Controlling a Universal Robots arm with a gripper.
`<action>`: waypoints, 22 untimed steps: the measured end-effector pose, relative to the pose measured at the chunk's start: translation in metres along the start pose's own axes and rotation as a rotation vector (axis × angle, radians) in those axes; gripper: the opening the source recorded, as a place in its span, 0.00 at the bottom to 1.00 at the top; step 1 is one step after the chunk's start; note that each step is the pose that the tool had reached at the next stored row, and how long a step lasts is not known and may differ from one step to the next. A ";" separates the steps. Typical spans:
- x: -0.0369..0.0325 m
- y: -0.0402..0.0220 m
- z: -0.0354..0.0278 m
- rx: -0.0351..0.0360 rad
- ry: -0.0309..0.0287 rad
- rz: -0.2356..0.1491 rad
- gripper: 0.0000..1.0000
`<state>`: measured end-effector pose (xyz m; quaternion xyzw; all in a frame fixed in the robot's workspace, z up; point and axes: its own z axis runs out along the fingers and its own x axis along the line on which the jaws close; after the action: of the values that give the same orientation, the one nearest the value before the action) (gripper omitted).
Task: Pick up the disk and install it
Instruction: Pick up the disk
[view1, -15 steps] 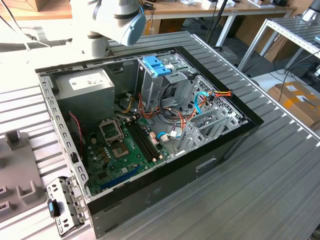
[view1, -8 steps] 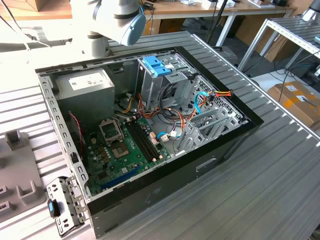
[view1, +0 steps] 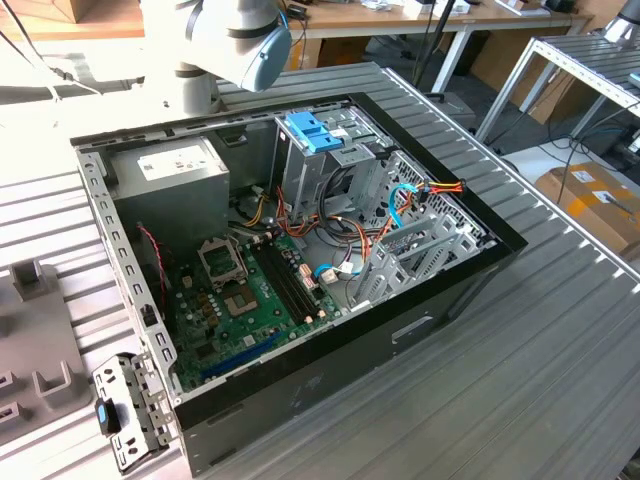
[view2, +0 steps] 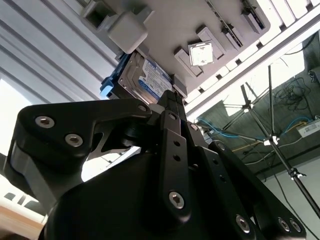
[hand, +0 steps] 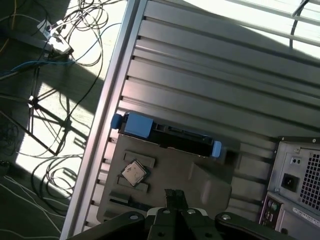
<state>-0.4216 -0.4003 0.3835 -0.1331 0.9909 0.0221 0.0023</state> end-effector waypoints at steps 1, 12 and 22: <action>0.0000 0.0000 0.0000 -0.0001 0.0003 -0.005 0.11; 0.0000 0.0000 0.0000 -0.0004 0.0018 -0.041 0.11; 0.0000 0.0000 0.0000 -0.0008 0.0032 -0.074 0.11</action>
<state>-0.4216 -0.4003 0.3835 -0.1697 0.9853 0.0222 0.0014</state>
